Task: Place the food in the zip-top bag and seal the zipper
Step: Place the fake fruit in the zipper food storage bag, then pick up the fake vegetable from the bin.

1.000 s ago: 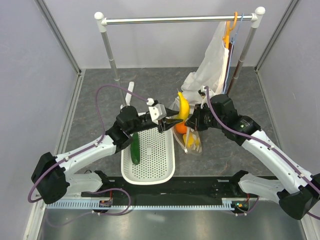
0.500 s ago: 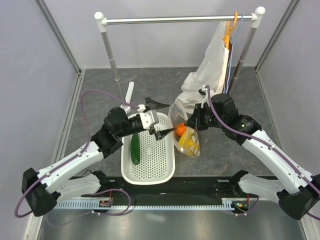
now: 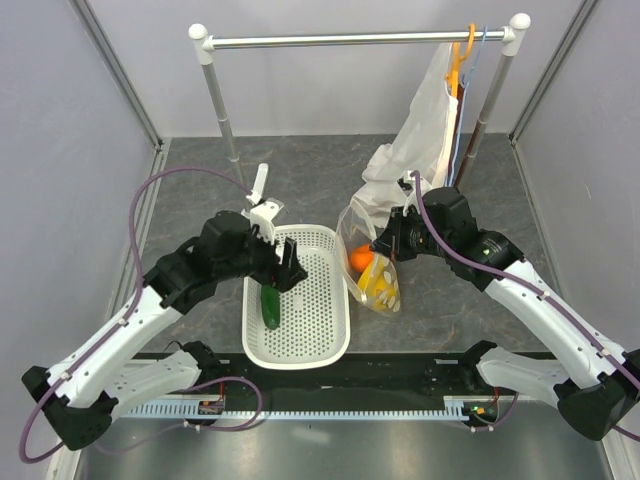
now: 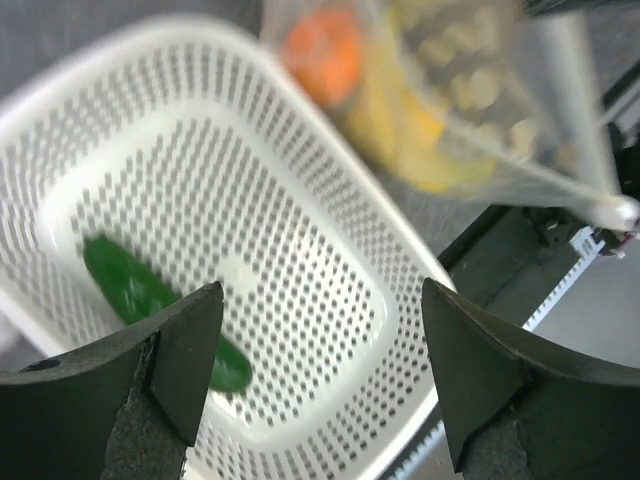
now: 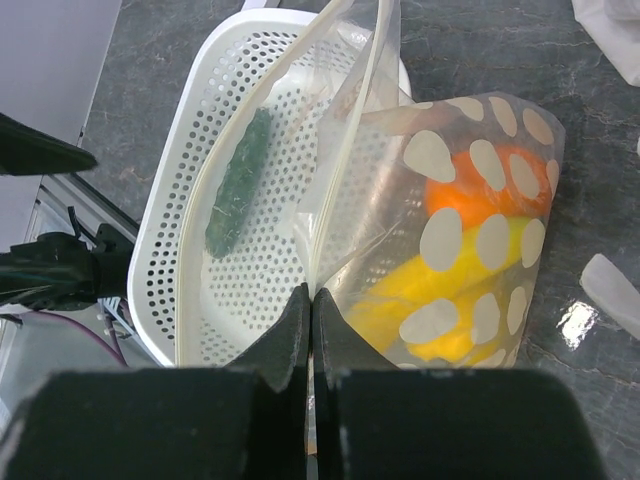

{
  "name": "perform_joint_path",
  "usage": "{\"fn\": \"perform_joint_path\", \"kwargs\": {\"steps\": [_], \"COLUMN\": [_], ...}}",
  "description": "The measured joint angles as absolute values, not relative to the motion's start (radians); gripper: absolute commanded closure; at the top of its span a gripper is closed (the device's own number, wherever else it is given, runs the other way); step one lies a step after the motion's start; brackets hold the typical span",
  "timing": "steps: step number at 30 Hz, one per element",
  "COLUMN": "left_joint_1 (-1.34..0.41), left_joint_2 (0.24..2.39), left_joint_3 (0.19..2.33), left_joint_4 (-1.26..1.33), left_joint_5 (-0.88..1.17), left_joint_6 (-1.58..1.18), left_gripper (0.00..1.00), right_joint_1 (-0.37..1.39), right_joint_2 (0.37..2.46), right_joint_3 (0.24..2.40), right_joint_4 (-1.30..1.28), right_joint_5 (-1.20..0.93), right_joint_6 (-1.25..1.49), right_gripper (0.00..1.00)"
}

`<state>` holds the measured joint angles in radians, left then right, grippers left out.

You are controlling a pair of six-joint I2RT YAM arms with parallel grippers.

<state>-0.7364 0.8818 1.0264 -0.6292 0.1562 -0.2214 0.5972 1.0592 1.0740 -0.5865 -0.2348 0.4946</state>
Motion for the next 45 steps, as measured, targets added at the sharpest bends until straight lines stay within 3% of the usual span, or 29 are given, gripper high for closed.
{"fn": "perform_joint_path", "kwargs": {"steps": [5, 10, 17, 22, 32, 38, 40, 45], "left_joint_1": [-0.691, -0.68, -0.669, -0.657, -0.6, -0.597, -0.595, -0.577], "left_joint_2": [0.939, 1.039, 1.222, 1.36, 1.533, 1.571, 1.581, 1.594], "left_joint_3": [0.985, 0.97, 0.958, 1.0, 1.009, 1.009, 1.009, 1.013], "left_joint_4": [-0.834, -0.93, -0.927, -0.925, -0.903, -0.847, -0.828, -0.812], "left_joint_5": [0.09, 0.028, -0.018, -0.065, -0.102, -0.066, -0.047, -0.02], "left_joint_6": [-0.416, -0.535, -0.598, -0.611, -0.618, -0.624, -0.625, -0.626], "left_gripper": [0.09, 0.17, 0.18, 0.25, 0.26, 0.37, 0.46, 0.44], "right_joint_1": [0.597, 0.597, 0.597, 0.597, 0.597, 0.597, 0.597, 0.597], "right_joint_2": [1.059, 1.059, 1.059, 1.06, 1.063, 1.063, 1.063, 1.064], "right_joint_3": [1.072, 1.071, 1.07, 1.07, 1.07, 1.07, 1.069, 1.069], "right_joint_4": [-0.585, -0.584, -0.582, -0.582, -0.578, -0.576, -0.576, -0.576], "right_joint_5": [-0.227, -0.22, -0.219, -0.218, -0.211, -0.211, -0.211, -0.211], "right_joint_6": [0.493, 0.489, 0.485, 0.485, 0.486, 0.486, 0.486, 0.483], "right_gripper": [1.0, 1.0, 1.0, 1.0, 1.0, 1.0, 1.0, 1.0]}}
